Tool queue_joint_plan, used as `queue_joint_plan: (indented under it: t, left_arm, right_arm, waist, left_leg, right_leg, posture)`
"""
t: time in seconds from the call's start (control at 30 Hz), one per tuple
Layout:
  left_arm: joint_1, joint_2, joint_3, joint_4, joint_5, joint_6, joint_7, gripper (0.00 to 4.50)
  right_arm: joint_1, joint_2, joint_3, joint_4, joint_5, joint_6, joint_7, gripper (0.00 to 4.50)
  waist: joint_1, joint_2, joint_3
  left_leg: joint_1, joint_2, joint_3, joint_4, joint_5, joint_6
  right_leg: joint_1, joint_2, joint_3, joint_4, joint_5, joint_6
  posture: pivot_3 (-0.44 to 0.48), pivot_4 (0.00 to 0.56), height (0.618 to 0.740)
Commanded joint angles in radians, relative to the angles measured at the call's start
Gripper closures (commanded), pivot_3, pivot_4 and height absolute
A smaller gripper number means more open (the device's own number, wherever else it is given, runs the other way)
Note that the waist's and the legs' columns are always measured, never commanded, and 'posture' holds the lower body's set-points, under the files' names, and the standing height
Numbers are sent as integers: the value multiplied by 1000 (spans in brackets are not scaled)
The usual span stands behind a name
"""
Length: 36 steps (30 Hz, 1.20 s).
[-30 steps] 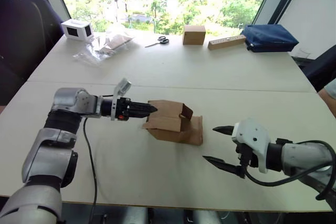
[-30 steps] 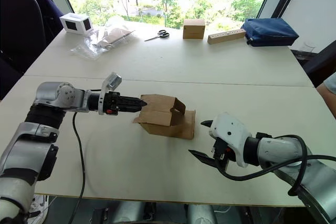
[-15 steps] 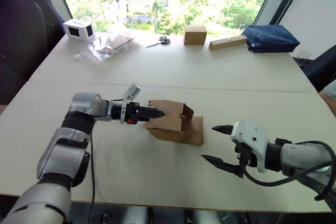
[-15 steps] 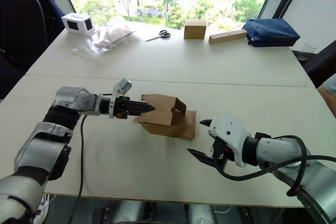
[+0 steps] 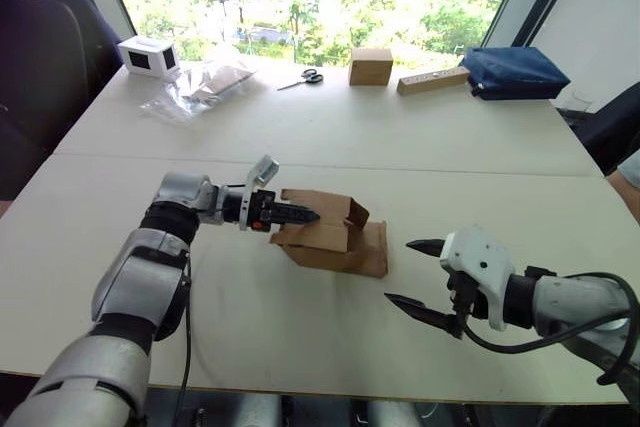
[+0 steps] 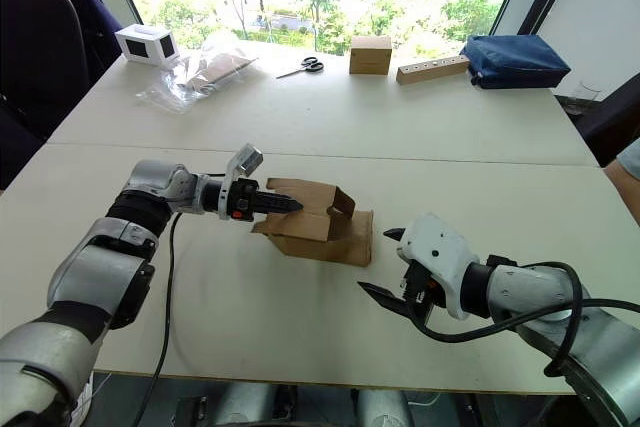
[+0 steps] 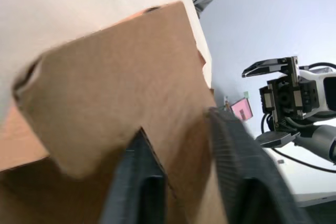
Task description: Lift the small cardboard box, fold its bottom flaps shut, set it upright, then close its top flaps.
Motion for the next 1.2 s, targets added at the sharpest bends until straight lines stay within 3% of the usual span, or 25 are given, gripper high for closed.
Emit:
queue_joint_plan:
  t: [0.03,0.23,0.4,0.53,0.7,0.93,0.97,1.2]
  left_arm:
    - [-28,-3,19,-8,13,-5,-24,4455]
    - [-12,2,51,-51,0,8,-24,4455]
    - [-22,30,224,-229,-76,-98,20,4455]
    - [-37,42,302,-411,-101,-177,91,4455]
    - [-40,61,366,-581,-151,-195,157,4500]
    - [-5,84,373,-698,-199,-184,205,4500]
    - [-1,85,376,-709,-209,-179,214,4500]
    - [32,101,378,-765,-254,-168,246,4500]
  right_arm:
    - [3,11,-18,-23,-8,-21,-3,0]
    - [10,71,-76,0,51,-18,-24,0]
    - [-129,283,-280,144,366,-32,-230,0]
    - [-249,362,-315,226,507,-63,-374,0]
    - [-468,473,-237,330,536,-144,-484,1470]
    - [-641,513,-160,430,499,-188,-503,4288]
    - [-662,512,-144,444,488,-188,-494,4471]
    - [-723,491,-68,482,455,-162,-441,4471]
  waist:
    - [0,0,0]
    - [0,-1,0]
    - [-3,-2,1]
    - [0,-1,0]
    - [-6,0,1]
    - [-9,1,1]
    - [-10,1,1]
    - [-13,1,1]
  left_leg:
    - [0,0,0,0,0,0]
    - [0,0,0,1,0,1]
    - [-1,2,0,4,-1,1]
    - [-1,2,-1,4,-1,1]
    - [-1,1,0,5,-1,1]
    - [-1,1,0,5,-1,2]
    - [-1,1,1,5,-1,2]
    - [-1,1,1,5,-1,2]
  right_leg:
    - [0,0,0,0,0,0]
    - [0,0,0,0,0,1]
    - [0,0,0,2,1,1]
    - [0,-2,0,4,1,1]
    - [-1,-2,1,5,1,2]
    - [-1,-1,1,6,1,2]
    - [-1,-1,1,6,2,2]
    - [-1,-1,1,6,2,3]
  posture:
    - [0,150,740]
    - [0,150,740]
    - [0,150,740]
    - [0,150,740]
    - [0,150,740]
    - [0,150,740]
    - [0,150,740]
    - [0,150,740]
